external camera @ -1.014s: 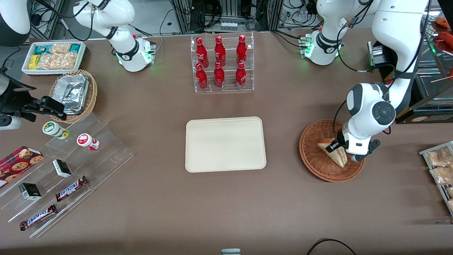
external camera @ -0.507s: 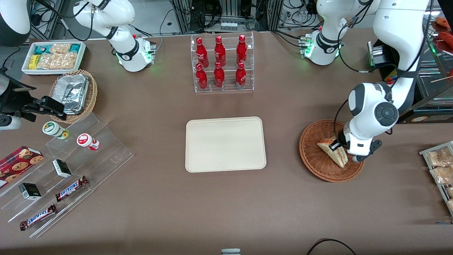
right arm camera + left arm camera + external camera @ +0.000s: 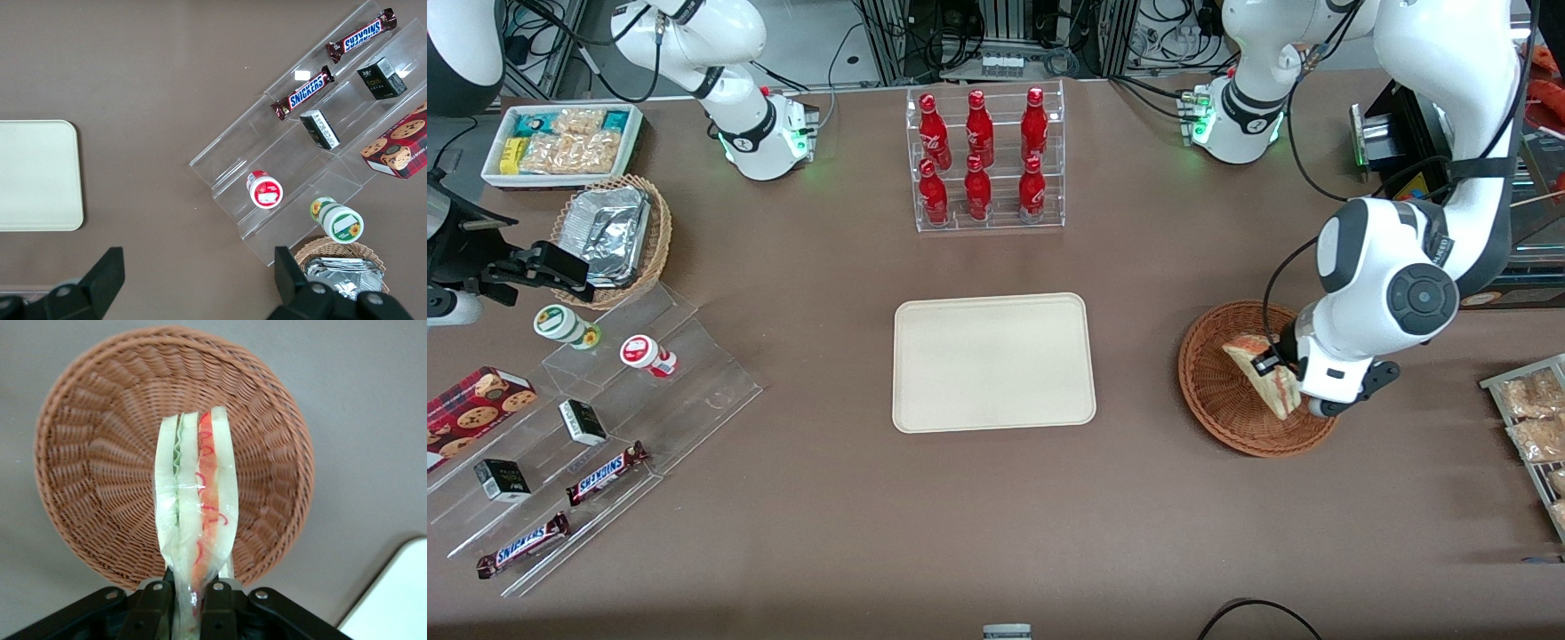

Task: Place sandwich from basket to tray
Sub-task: 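Lift the sandwich and carry it over the cream tray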

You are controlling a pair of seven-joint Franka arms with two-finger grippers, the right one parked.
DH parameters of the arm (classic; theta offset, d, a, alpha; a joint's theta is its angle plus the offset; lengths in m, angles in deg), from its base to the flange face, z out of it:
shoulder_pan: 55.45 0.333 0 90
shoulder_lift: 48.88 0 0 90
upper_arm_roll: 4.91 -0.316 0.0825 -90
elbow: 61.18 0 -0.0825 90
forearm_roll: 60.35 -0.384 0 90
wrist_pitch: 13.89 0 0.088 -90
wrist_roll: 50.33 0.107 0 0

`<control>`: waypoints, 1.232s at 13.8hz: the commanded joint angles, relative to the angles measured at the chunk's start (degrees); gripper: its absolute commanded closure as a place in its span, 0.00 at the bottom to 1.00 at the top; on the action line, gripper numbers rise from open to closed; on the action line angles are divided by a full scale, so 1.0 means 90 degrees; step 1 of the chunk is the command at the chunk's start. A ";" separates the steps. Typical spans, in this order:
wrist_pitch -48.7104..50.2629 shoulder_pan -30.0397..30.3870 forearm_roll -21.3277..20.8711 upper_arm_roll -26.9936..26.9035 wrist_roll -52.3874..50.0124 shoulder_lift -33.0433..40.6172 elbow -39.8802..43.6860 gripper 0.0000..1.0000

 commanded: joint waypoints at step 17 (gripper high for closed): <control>0.0053 -0.2785 -0.0627 0.1074 -0.1950 -0.2509 0.2829 1.00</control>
